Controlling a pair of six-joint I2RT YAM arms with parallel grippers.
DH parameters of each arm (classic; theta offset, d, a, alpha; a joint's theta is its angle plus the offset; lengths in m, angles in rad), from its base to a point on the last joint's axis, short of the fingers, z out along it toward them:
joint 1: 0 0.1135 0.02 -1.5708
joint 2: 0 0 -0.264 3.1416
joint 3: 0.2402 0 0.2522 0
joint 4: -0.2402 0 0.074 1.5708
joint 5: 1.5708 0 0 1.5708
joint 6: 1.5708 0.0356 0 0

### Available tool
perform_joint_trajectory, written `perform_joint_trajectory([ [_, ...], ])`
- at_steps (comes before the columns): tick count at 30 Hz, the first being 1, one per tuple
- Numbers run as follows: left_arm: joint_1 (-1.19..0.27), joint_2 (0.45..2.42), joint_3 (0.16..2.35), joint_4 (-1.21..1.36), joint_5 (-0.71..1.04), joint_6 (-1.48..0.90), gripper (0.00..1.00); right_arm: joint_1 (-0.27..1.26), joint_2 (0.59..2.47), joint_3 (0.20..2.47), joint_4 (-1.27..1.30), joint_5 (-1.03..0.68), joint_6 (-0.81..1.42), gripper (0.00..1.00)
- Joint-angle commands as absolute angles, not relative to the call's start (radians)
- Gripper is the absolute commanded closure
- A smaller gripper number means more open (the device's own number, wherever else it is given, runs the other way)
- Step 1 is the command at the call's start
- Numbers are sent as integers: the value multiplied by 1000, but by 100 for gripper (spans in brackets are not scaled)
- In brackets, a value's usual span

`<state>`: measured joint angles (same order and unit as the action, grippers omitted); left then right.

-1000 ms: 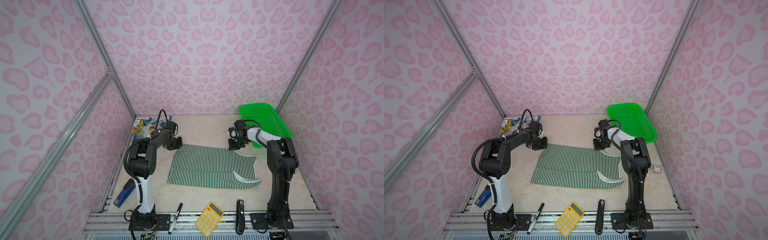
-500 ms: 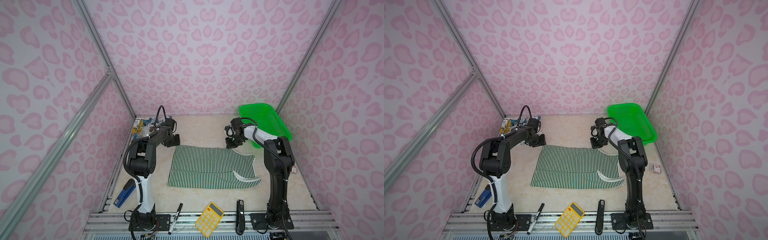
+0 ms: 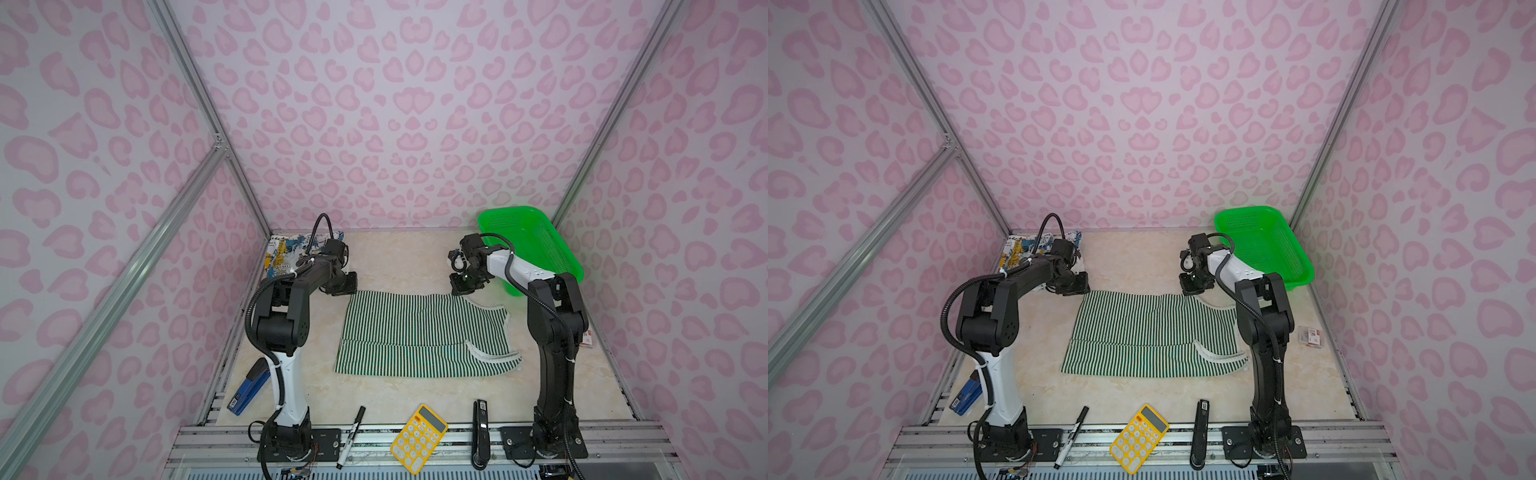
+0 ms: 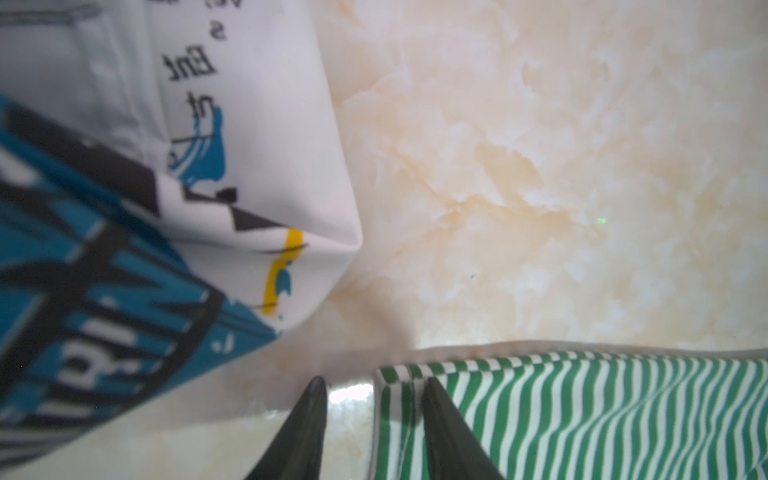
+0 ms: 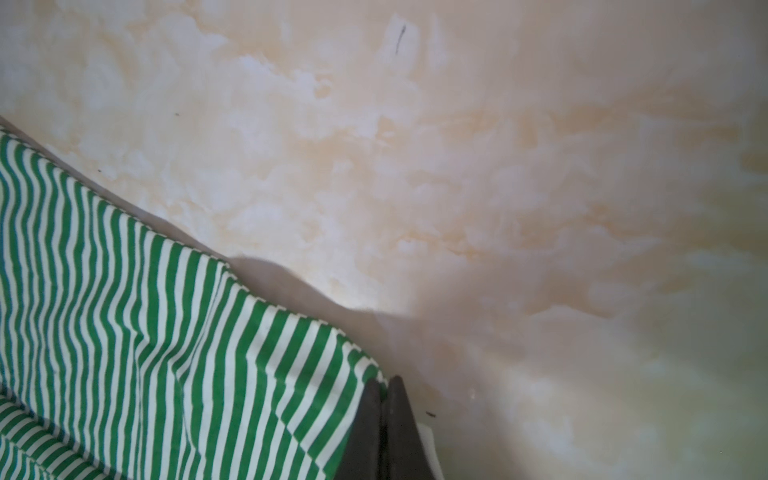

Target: Fold and stack the mixed laundry pile

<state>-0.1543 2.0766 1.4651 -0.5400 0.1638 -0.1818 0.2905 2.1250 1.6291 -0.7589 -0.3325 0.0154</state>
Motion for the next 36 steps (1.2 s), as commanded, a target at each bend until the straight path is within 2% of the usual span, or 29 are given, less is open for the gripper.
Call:
perform_joint_trajectory([
  [1,-150,2060,1450,-564,217,-170,63,292,2137,1632,-762,-319,20,97],
  [4,-150,2068,1450,-563,214,-169,72,294,2135,1632,-760,-319,24,97],
  [10,-151,2057,1425,-550,206,-178,74,294,2134,1637,-755,-321,26,97],
  [20,-151,2058,1448,-527,188,-226,97,296,2158,1696,-767,-331,-5,99],
  [27,-147,1944,1407,-516,153,-230,97,296,2137,1733,-777,-313,-34,100],
  [36,-145,1741,1219,-458,193,-234,97,303,1987,1526,-637,-266,-43,98],
])
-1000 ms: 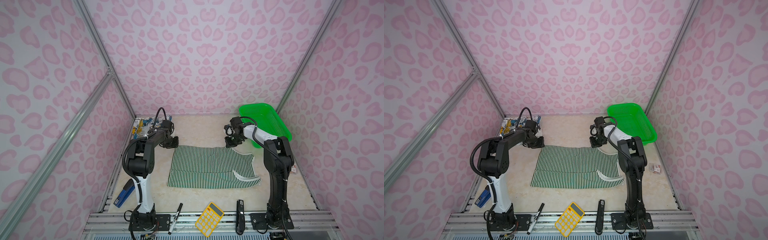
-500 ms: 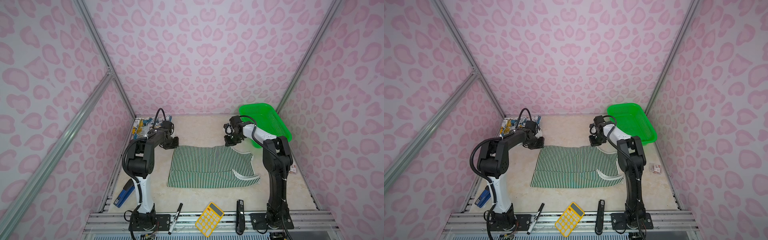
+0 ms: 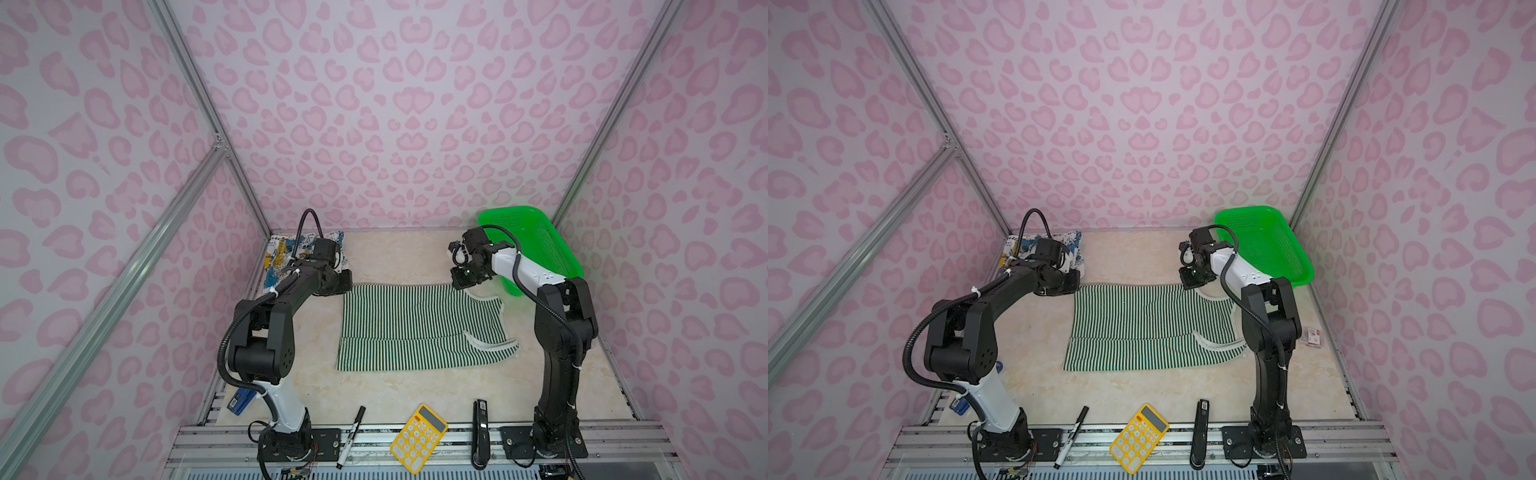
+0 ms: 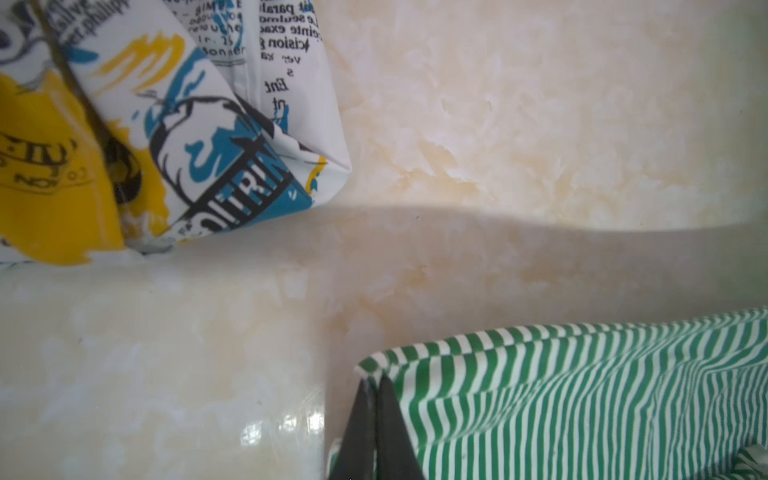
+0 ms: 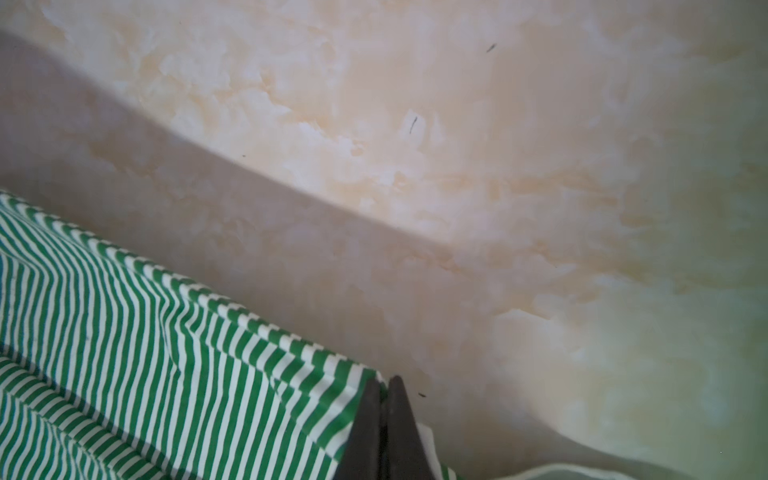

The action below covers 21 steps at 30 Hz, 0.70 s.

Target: Fold and stack the mixed laundry pile

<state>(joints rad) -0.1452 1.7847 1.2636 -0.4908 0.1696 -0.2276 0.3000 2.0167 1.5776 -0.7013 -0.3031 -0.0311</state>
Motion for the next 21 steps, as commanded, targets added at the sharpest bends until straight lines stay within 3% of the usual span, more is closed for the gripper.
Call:
perform_joint_trajectory([
  [1,-145,1725,1193,-444,196,-241,97,308,1971,1503,-619,-255,-42,98],
  [8,-147,1614,1013,-375,217,-285,97,366,1840,1289,-486,-170,-28,95],
  [21,-158,1527,885,-402,237,-306,97,398,1668,1028,-326,-125,107,91],
])
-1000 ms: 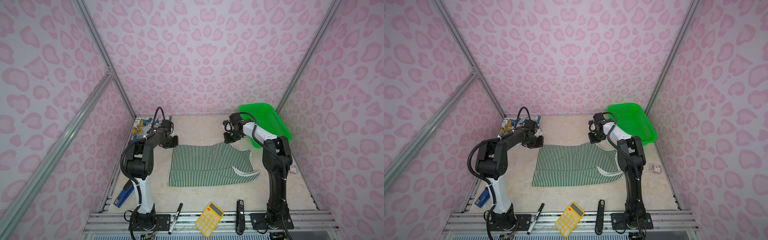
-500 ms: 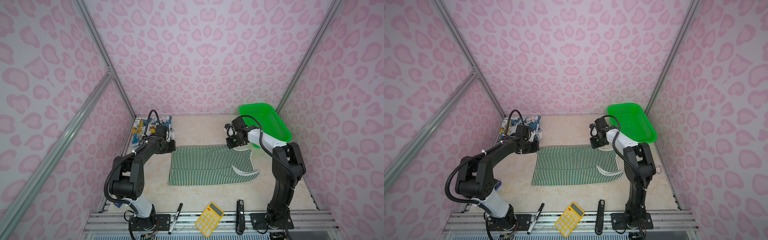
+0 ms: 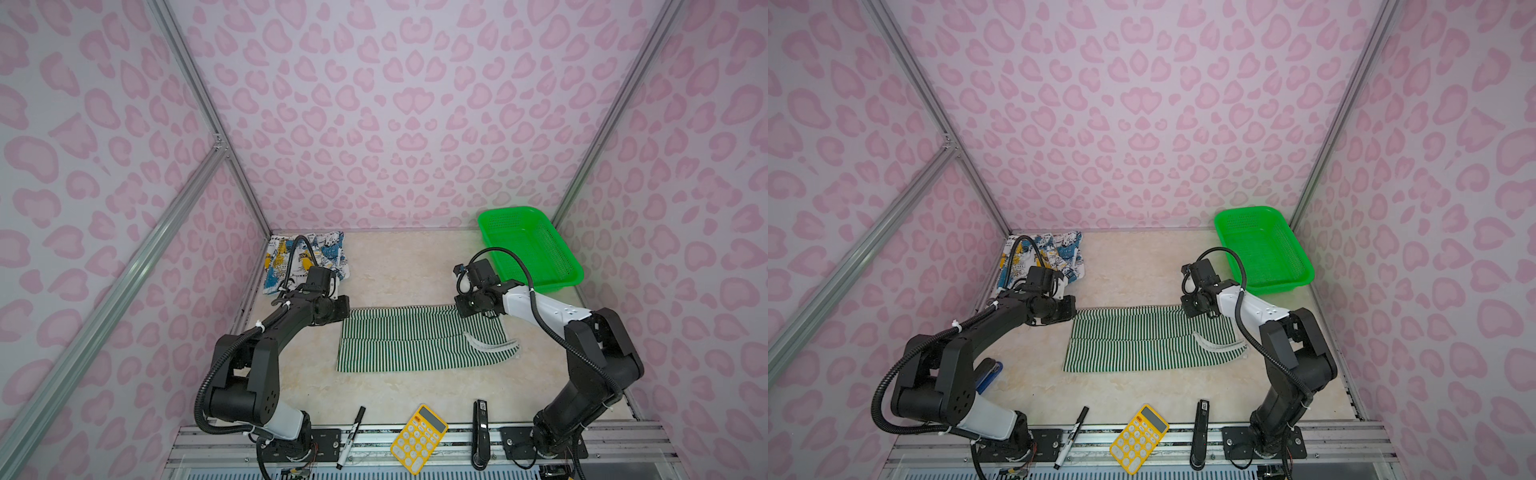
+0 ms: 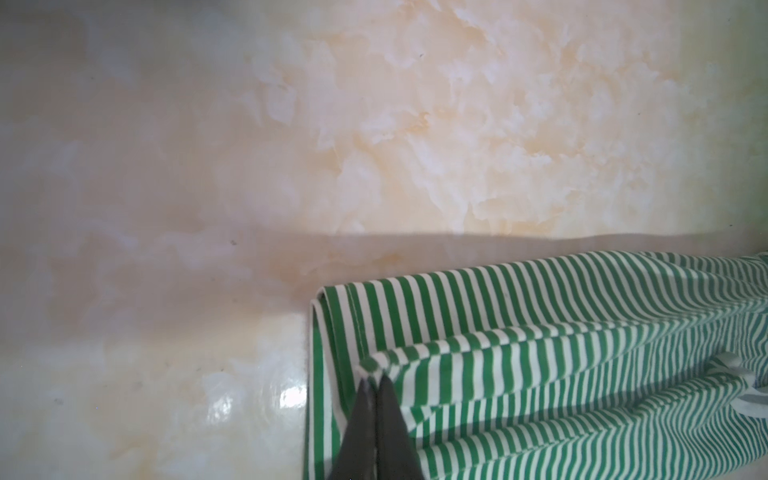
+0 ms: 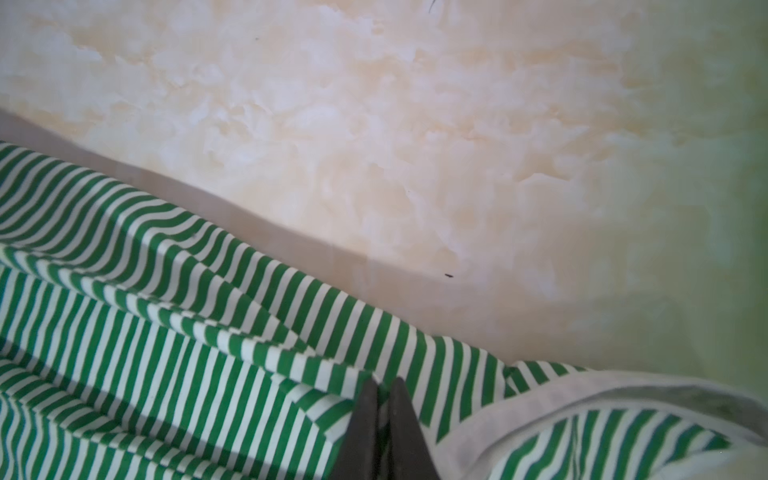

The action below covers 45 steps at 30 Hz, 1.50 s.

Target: Fold and stack the mixed laundry pile

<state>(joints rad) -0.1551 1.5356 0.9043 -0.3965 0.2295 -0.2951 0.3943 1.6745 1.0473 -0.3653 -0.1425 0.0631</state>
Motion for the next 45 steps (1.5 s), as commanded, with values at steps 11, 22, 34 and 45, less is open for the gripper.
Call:
perform_joint_trajectory([
  [11,-168,1495,828,-416,223,-347,97,420,1606,946,-396,-160,179,84],
  [22,-174,1481,864,-522,256,-348,57,419,1548,961,-514,-318,182,70],
  [34,-175,1495,902,-488,274,-369,54,410,1688,1039,-497,-270,246,74],
  [45,-179,1528,880,-455,277,-393,58,414,1678,948,-530,-328,294,79],
])
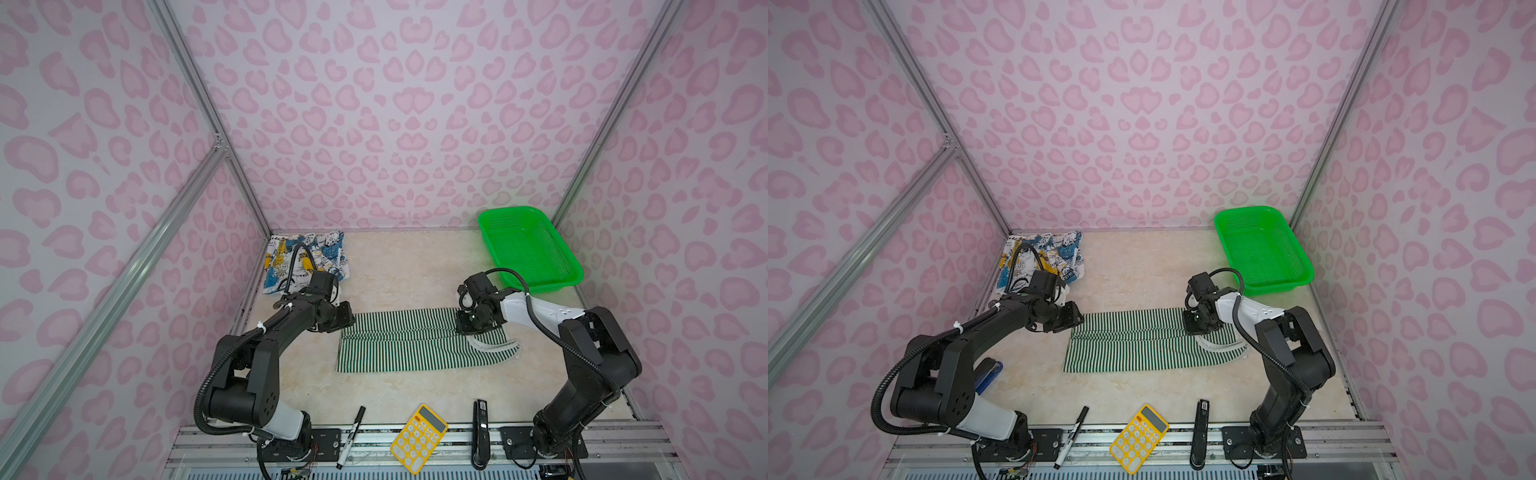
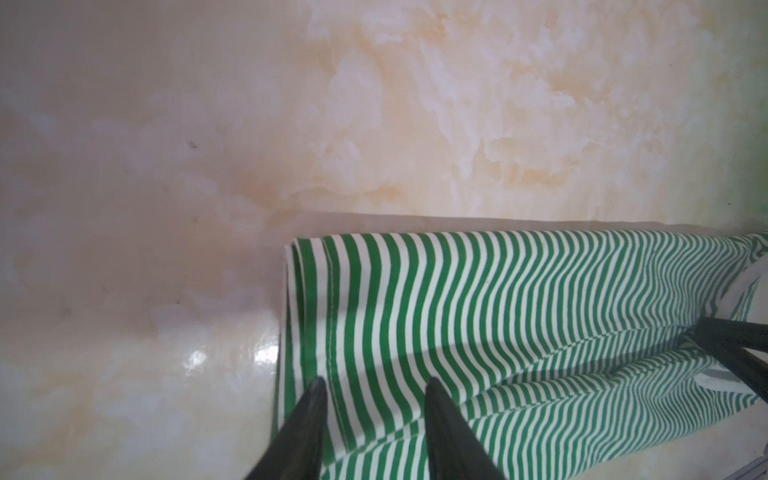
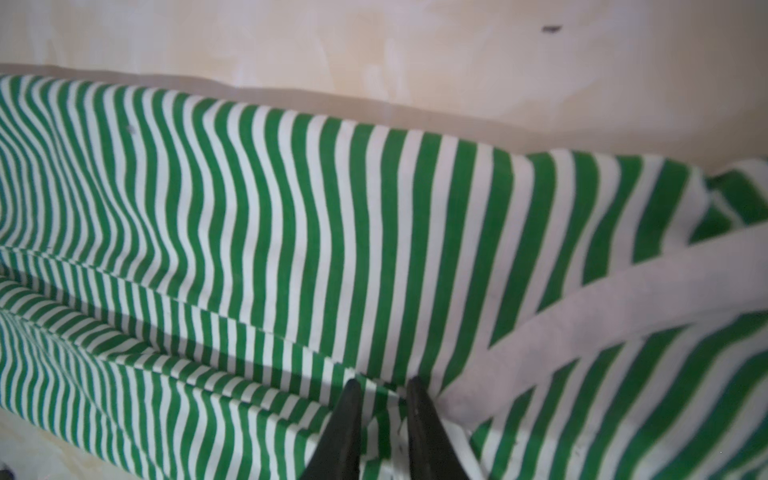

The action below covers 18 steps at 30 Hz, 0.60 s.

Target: Fold and stack the mixed laundry pile

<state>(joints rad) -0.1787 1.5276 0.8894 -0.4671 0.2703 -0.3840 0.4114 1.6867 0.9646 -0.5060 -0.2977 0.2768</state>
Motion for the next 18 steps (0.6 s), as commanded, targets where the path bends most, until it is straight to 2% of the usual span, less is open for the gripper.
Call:
perform_joint_trajectory([
  [1,-178,1528,878,-457,271,-394,59,414,1675,942,-531,-337,292,79],
  [10,-178,1534,880,-459,249,-414,58,410,1647,965,-532,-368,276,77],
  [15,-178,1575,904,-444,247,-417,59,348,1637,1009,-554,-328,304,64],
  [18,-179,1606,912,-431,253,-420,62,291,1640,985,-535,-335,328,60],
])
